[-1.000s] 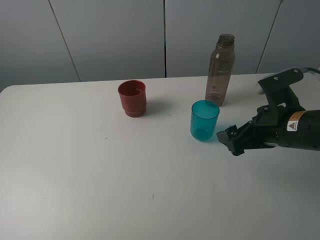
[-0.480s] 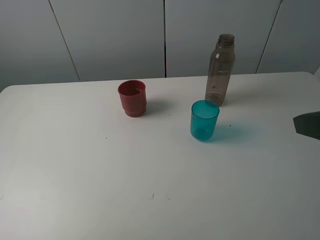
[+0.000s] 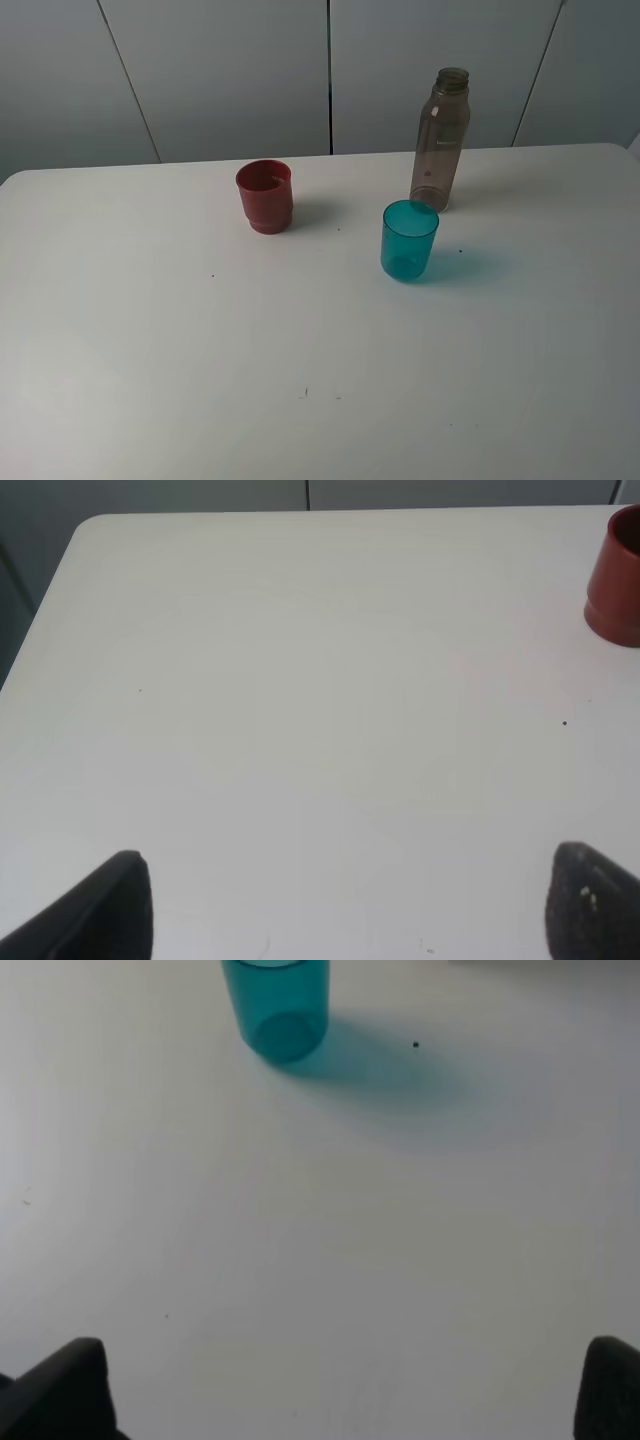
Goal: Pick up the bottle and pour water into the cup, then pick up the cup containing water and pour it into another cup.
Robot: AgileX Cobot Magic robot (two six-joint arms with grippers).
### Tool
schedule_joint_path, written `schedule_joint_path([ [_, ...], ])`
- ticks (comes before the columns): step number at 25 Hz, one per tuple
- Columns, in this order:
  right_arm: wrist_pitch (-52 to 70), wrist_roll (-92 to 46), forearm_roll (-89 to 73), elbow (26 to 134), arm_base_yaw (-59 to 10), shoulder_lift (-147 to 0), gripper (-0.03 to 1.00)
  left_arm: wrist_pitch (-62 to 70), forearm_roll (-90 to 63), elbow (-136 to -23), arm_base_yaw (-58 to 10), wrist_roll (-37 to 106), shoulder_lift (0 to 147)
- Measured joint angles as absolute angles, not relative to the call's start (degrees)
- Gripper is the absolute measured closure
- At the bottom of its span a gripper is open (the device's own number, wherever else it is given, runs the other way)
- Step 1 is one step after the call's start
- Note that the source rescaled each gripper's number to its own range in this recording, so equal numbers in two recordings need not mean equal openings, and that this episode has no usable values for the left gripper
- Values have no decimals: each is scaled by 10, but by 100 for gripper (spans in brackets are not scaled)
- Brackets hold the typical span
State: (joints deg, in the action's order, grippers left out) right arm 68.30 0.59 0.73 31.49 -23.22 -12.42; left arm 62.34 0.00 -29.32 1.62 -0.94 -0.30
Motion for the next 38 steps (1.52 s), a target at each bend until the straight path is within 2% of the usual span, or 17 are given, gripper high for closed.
schedule_joint_path([
  [5,635,0,9,293,-232,-25,-3,623,0,-293,16,-9,-3],
  [10,630,7,23,293,-223,-1,-3,623,0,-293,16,-12,-3],
  [13,629,9,23,293,-187,0,-3,623,0,-293,16,-12,-3],
  [17,629,9,23,293,-106,0,-3,623,0,-293,16,-12,-3],
  [19,629,9,23,293,-91,0,-3,623,0,-293,16,-12,-3],
  [38,629,5,17,293,-86,0,-3,623,0,-293,16,-12,-3],
])
